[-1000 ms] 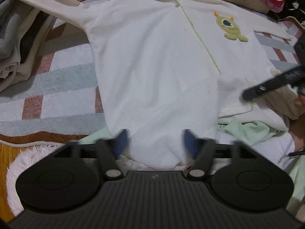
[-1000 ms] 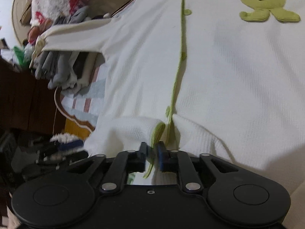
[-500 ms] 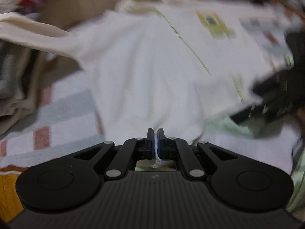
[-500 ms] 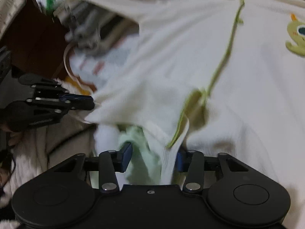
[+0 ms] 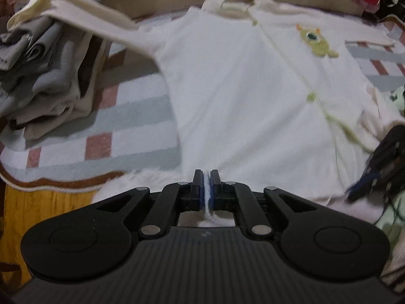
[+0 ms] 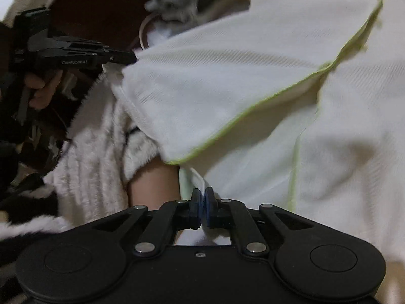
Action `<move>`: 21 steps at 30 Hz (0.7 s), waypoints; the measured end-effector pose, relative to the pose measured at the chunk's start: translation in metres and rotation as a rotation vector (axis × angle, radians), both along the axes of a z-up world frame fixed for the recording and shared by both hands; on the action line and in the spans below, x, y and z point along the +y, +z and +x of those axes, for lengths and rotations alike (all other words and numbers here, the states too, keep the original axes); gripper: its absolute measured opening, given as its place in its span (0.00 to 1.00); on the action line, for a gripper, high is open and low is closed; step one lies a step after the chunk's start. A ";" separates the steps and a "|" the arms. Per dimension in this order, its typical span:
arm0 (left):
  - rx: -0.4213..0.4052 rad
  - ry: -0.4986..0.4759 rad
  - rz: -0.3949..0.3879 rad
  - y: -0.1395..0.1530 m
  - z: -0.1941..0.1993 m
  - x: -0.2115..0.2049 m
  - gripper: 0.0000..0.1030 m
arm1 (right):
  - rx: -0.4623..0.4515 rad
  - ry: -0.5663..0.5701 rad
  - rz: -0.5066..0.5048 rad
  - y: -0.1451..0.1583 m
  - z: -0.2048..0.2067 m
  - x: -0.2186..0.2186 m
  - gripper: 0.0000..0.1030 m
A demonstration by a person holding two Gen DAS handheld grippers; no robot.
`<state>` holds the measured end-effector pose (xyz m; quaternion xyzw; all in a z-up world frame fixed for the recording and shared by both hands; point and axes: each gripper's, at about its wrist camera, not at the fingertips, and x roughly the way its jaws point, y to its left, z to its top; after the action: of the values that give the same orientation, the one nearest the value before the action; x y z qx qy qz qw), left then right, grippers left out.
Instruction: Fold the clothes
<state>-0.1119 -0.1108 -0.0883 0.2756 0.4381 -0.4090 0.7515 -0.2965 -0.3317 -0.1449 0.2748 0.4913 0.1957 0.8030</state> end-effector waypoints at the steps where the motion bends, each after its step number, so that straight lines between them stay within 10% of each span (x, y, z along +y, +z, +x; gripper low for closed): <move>1: -0.001 -0.012 -0.036 0.004 -0.004 -0.006 0.22 | 0.003 0.014 0.014 0.002 0.000 0.002 0.08; 5: 0.012 -0.077 -0.170 0.019 -0.023 -0.036 0.46 | 0.012 0.040 0.078 0.027 -0.017 -0.011 0.11; 9: 0.168 -0.185 -0.243 -0.004 -0.042 -0.091 0.48 | -0.001 -0.142 -0.045 0.070 -0.059 -0.065 0.37; 21: 0.444 -0.193 -0.103 -0.105 -0.103 -0.155 0.51 | 0.233 -0.265 -0.569 0.062 -0.100 -0.075 0.52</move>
<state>-0.2150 -0.2657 -0.1931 0.1808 0.5426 -0.5514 0.6073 -0.3966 -0.4066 -0.0827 0.1215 0.5747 -0.0884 0.8044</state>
